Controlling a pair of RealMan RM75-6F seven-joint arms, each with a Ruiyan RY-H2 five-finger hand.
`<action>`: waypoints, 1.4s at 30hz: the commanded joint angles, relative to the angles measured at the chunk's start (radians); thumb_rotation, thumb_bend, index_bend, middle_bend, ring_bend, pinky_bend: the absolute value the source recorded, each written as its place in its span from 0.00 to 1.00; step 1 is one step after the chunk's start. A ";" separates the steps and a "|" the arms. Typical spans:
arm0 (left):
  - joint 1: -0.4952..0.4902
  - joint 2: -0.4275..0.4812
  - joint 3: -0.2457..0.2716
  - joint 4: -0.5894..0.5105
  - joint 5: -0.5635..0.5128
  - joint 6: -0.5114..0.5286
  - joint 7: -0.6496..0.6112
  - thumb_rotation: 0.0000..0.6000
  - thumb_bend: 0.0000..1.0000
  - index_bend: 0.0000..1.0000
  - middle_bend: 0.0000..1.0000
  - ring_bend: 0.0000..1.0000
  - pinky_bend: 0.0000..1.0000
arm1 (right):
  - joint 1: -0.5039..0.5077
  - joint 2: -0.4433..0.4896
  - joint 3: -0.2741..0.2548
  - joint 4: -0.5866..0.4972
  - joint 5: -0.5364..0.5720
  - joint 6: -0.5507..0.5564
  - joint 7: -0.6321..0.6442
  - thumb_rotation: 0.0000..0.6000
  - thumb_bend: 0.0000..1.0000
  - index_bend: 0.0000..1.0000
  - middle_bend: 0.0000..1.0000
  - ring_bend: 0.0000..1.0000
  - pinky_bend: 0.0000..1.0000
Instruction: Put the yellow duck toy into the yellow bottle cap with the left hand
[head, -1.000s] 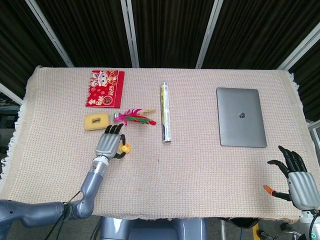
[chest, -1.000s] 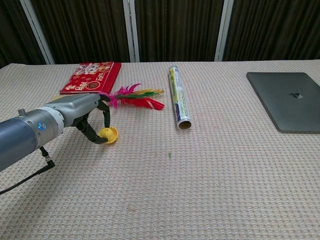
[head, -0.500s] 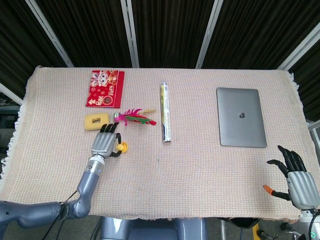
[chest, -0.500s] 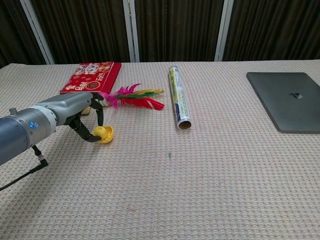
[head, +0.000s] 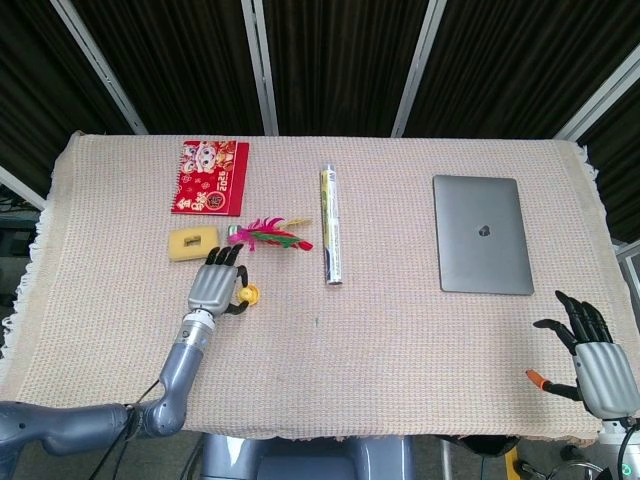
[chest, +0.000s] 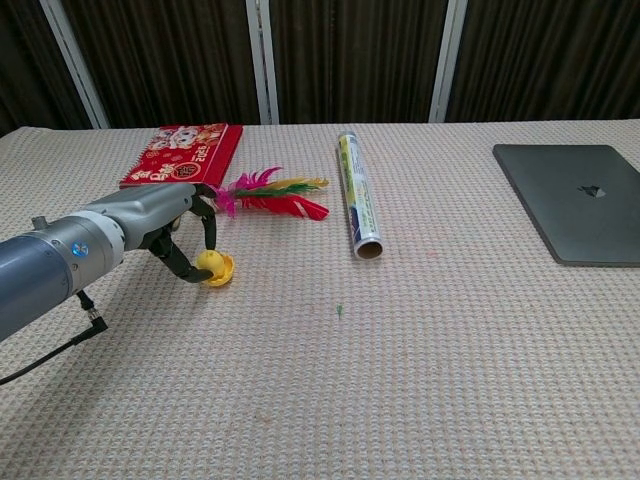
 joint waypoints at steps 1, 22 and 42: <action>-0.001 -0.005 0.001 0.005 0.004 0.002 0.003 1.00 0.31 0.53 0.02 0.04 0.00 | 0.000 0.000 0.000 0.000 0.000 0.000 0.001 1.00 0.02 0.32 0.01 0.00 0.00; 0.011 0.009 -0.002 -0.005 0.011 0.002 -0.003 1.00 0.10 0.25 0.01 0.04 0.00 | -0.001 0.000 0.000 0.000 -0.001 0.001 0.004 1.00 0.02 0.32 0.01 0.00 0.00; 0.270 0.489 0.106 -0.281 0.536 0.279 -0.457 1.00 0.15 0.17 0.00 0.00 0.00 | -0.004 -0.010 0.007 0.010 -0.008 0.017 -0.041 1.00 0.02 0.31 0.01 0.00 0.00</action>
